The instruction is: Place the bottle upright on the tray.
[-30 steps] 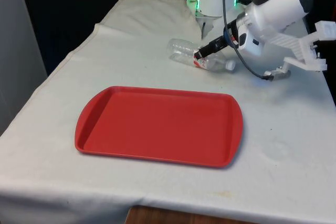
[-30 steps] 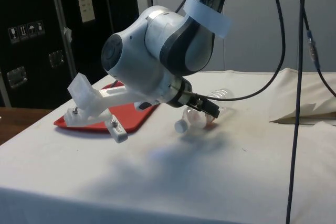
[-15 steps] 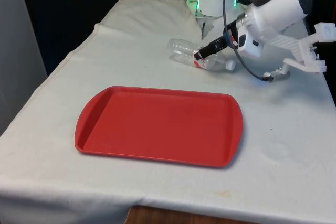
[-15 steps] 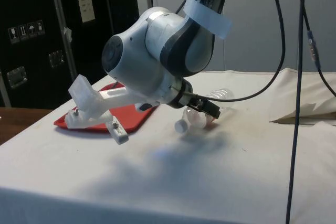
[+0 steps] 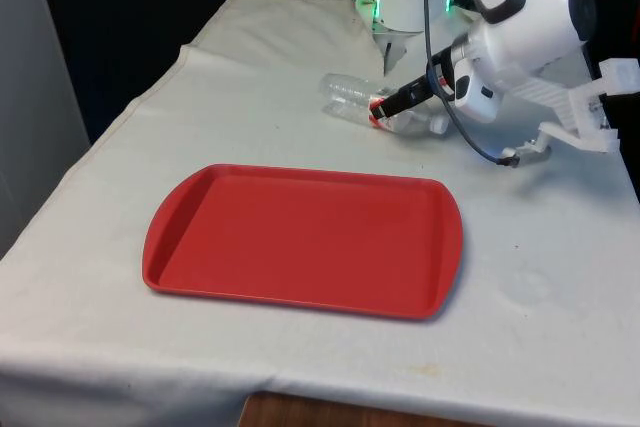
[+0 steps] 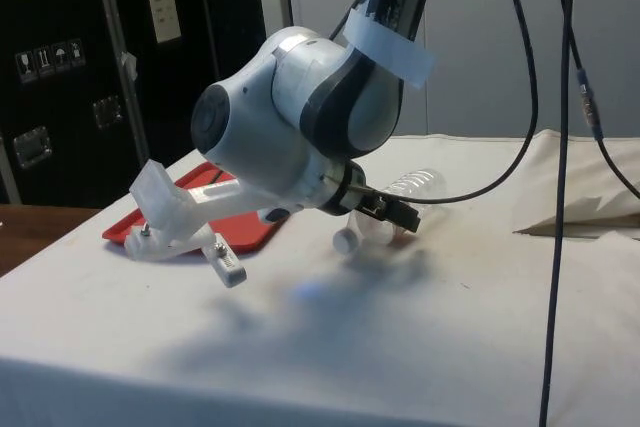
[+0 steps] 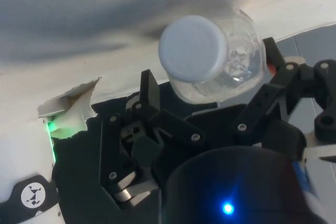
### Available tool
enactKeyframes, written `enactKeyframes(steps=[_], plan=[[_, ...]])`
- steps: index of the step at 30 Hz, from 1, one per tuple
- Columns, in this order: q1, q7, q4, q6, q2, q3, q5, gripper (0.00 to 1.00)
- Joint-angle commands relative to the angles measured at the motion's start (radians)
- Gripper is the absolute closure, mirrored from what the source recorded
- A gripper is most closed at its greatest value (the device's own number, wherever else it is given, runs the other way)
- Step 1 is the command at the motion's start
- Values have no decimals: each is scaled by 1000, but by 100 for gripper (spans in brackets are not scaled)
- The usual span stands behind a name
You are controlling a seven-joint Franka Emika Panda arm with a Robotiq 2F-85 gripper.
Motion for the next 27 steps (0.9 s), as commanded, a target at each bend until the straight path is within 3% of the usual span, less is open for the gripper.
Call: enactKeyframes(steps=[1,27], plan=[[2,3,1,-3,-1,-1,-1,0],[3,0,12,-11,13,1,2,0]])
